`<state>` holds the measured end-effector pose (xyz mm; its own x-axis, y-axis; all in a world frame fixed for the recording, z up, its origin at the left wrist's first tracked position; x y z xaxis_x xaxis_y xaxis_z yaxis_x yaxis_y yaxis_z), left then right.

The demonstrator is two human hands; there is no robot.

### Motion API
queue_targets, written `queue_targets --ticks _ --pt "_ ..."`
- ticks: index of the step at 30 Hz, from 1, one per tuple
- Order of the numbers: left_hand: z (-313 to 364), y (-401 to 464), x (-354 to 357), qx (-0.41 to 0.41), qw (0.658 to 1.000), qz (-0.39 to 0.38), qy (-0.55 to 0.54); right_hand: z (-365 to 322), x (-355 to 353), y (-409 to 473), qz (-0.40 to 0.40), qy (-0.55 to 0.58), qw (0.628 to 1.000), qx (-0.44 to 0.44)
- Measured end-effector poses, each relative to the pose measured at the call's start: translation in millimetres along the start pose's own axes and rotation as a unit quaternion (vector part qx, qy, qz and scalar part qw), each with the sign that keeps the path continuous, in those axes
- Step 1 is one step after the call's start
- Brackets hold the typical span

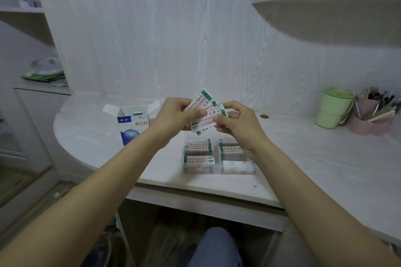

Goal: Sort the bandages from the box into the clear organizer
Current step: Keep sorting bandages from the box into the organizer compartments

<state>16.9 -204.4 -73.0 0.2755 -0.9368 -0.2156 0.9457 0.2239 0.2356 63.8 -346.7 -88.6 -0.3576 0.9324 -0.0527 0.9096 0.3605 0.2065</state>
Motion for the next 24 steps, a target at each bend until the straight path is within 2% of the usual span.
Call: queue_targets --ticks 7,12,15,18,21,24 --pt "-6 23 -1 0.021 0.998 -0.039 0.042 12 1 27 0.012 0.028 0.999 0.020" --pt "-21 37 -5 -0.002 0.994 -0.048 0.097 8 3 37 -0.005 -0.089 0.996 -0.013" --pt "-34 46 -7 -0.031 0.997 -0.054 0.042 6 5 45 -0.022 -0.132 0.990 -0.036" --pt "-48 54 -14 -0.056 0.998 -0.024 -0.011 11 9 55 -0.031 -0.182 0.982 -0.038" --pt "-63 64 -26 -0.070 0.997 0.016 -0.014 23 9 70 -0.028 -0.207 0.978 -0.021" --pt "-77 72 -31 -0.080 0.997 0.016 0.006 39 4 82 -0.016 -0.207 0.978 0.012"
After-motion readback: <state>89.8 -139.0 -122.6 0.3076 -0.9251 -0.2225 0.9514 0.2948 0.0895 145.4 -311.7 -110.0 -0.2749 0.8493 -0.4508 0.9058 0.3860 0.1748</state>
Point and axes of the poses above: each hand's wrist, its own y-axis towards the middle knuckle, its own x-axis out of the palm, z = x × y, the point moved 9 cm from there along y, towards the middle knuckle, and after that the axes turned 1 degree about -y, right-handed, at the moved point
